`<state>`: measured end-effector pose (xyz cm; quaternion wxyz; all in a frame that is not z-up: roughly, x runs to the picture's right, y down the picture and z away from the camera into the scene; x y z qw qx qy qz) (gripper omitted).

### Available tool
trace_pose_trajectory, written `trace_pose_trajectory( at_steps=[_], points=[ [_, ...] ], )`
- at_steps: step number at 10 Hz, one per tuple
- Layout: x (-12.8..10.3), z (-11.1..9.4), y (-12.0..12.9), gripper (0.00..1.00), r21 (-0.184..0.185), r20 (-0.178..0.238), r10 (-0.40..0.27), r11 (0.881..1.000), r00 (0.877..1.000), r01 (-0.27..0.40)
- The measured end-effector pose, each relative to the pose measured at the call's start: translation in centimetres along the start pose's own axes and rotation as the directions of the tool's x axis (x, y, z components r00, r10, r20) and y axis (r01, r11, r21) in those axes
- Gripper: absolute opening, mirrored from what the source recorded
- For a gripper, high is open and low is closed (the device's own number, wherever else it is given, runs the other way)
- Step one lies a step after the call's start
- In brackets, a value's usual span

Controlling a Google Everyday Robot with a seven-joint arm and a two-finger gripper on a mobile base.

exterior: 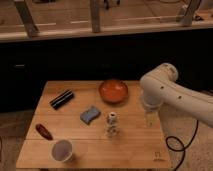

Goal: Knock the bottle over

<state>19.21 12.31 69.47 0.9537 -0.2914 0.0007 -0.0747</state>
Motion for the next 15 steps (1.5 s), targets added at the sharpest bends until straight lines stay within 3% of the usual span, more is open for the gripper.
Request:
trace_pose_trajectory(
  at_steps=[3,4,9,12,15],
  points=[
    [-1.6,0.4,0.0,0.79,0.003,0.001,-0.013,1.0,1.0,0.013],
    [-1.7,0.6,0.0,0.74,0.003,0.002,-0.015,1.0,1.0,0.015],
    [-3.4,1.3,-0.3,0.24,0.013,0.02,-0.026,1.0,0.999,0.025],
    [-4.3,2.2,-0.4,0.02,0.029,0.038,-0.04,0.999,0.998,0.039],
    [-5.4,3.0,0.0,0.02,0.024,0.046,-0.085,0.996,0.995,0.084]
  ],
)
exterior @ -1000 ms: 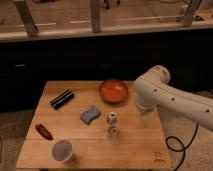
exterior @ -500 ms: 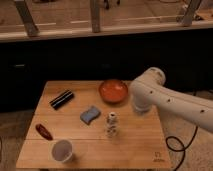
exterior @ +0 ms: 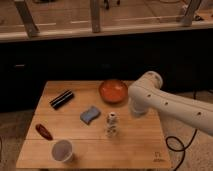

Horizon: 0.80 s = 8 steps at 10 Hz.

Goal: Knock the bottle over

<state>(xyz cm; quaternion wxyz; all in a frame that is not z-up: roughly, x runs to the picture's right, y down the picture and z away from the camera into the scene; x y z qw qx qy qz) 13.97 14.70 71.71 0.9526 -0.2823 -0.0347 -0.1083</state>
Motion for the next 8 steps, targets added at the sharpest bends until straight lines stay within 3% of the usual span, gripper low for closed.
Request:
trace_pose_trajectory(
  at_steps=[8],
  points=[
    [-3.6,1.9,-0.3,0.02,-0.005,-0.005,-0.097,0.995,0.995,0.097]
  ],
)
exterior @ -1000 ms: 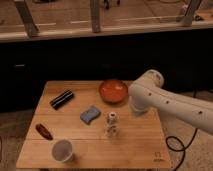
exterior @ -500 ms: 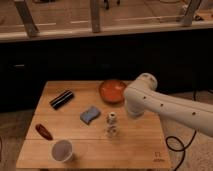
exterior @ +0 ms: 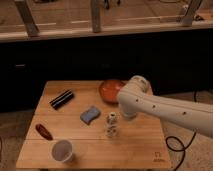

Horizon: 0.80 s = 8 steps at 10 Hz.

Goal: Knock the bottle over

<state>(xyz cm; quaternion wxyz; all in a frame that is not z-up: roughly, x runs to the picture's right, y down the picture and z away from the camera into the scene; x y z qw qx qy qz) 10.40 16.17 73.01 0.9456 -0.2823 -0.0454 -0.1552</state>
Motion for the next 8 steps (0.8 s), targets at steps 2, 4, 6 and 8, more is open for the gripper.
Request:
trace_pose_trajectory(
  at_steps=[2,4,6,8],
  points=[
    [-0.2,0.4,0.1,0.02,0.001,-0.009,-0.02,1.0,1.0,0.02],
    [-1.7,0.5,-0.4,0.02,0.005,-0.011,-0.048,0.999,0.999,0.048],
    [-2.5,0.5,-0.8,0.02,0.009,-0.017,-0.065,0.998,0.998,0.065],
    [-2.7,0.4,-1.2,0.02,0.015,-0.018,-0.08,0.997,0.997,0.08]
  ],
)
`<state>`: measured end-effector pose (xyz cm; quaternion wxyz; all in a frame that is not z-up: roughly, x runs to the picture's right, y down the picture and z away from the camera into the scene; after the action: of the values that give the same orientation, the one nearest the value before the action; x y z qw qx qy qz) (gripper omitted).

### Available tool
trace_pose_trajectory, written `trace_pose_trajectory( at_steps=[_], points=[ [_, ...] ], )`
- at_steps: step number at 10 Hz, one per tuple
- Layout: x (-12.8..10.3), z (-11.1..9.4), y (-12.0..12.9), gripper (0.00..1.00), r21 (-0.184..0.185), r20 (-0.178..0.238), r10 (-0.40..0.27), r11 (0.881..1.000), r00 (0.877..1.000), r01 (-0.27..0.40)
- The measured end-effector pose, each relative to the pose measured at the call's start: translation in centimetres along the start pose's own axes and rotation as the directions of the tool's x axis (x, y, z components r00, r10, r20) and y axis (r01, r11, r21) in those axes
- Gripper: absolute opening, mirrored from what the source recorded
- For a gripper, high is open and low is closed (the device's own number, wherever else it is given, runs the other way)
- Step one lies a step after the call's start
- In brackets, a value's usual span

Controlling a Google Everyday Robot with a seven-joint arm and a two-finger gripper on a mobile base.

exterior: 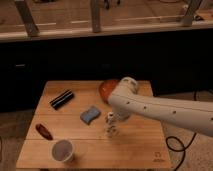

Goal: Knock the bottle over

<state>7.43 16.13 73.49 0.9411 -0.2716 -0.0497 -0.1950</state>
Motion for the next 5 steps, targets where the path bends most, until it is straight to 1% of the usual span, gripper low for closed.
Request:
trace_pose_trajectory(
  at_steps=[1,2,5],
  points=[
    [-0.6,-0.1,-0.3,0.02,0.0,-0.002,-0.01,1.0,1.0,0.01],
    [-1.7,-0.2,-0.9,0.02,0.007,-0.001,-0.023,1.0,1.0,0.023],
    [-2.2,-0.5,-1.6,0.02,0.019,-0.005,-0.035,0.999,0.999,0.035]
  ],
)
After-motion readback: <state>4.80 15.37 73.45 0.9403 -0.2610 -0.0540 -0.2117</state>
